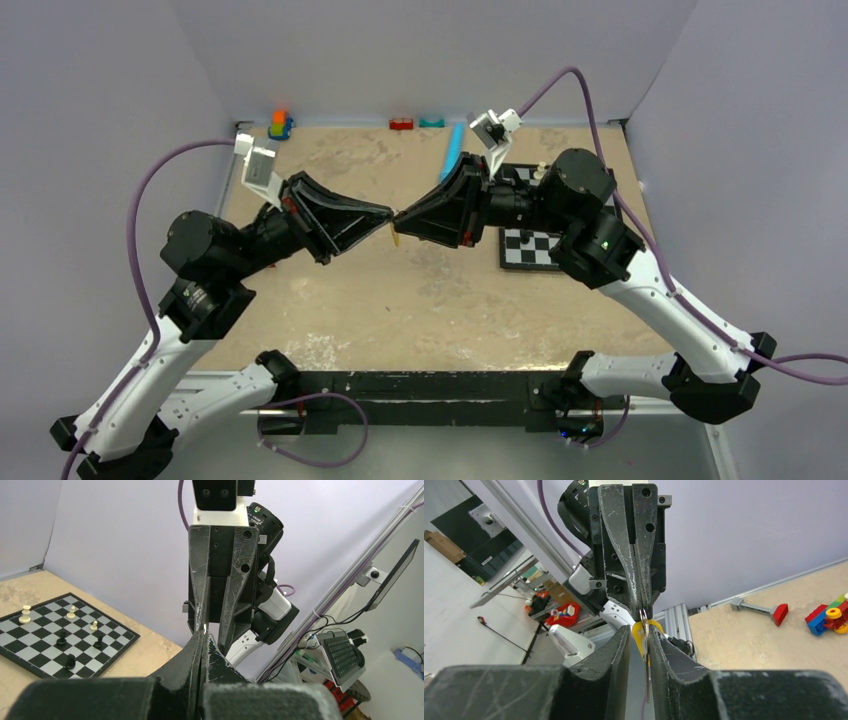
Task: Remove the keys from the keyring
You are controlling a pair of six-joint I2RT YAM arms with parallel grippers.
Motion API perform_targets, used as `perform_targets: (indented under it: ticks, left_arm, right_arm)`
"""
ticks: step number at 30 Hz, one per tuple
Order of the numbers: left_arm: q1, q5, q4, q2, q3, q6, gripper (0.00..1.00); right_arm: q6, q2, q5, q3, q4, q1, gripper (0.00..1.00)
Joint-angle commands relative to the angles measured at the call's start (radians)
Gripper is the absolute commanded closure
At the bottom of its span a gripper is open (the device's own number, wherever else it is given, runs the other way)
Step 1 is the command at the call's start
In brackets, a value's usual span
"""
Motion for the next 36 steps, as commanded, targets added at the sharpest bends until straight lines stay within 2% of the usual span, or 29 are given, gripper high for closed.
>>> perform_targets:
  ticks: [1, 3, 7, 9, 14, 22, 36]
  left_arm:
    - [0.0, -0.002, 0.028, -0.003, -0.005, 0.0, 1.0]
    - [0.001, -0.003, 0.028, -0.004, -0.002, 0.002, 1.0]
    - [0.001, -0.008, 0.029, -0.006, -0.003, 0.0, 1.0]
    - [0.001, -0.011, 0.037, -0.005, -0.002, -0.002, 1.0]
    - [0.001, -0.017, 0.077, 0.003, 0.004, -0.019, 1.0]
    - [0.0, -0.058, 0.204, -0.012, -0.057, -0.072, 1.0]
    - [-0.009, -0.132, 0.454, 0.004, -0.157, -0.211, 1.0]
  right_arm:
    - [0.002, -0.005, -0.001, 0.032, 0.036, 0.001, 0.74]
    - [0.0, -0.007, 0.001, 0.034, 0.034, 0.001, 0.78]
    - [0.0, -0.005, 0.0, 0.036, 0.033, 0.0, 0.94]
    - [0.008, -0.004, -0.003, 0.026, 0.045, 0.0, 0.98]
    - [0.053, -0.002, -0.001, 0.002, 0.098, 0.001, 1.0]
    - [0.201, -0.011, 0.045, -0.095, 0.32, 0.004, 1.0]
    - [0.237, 0.011, 0.075, -0.109, 0.404, 0.016, 1.0]
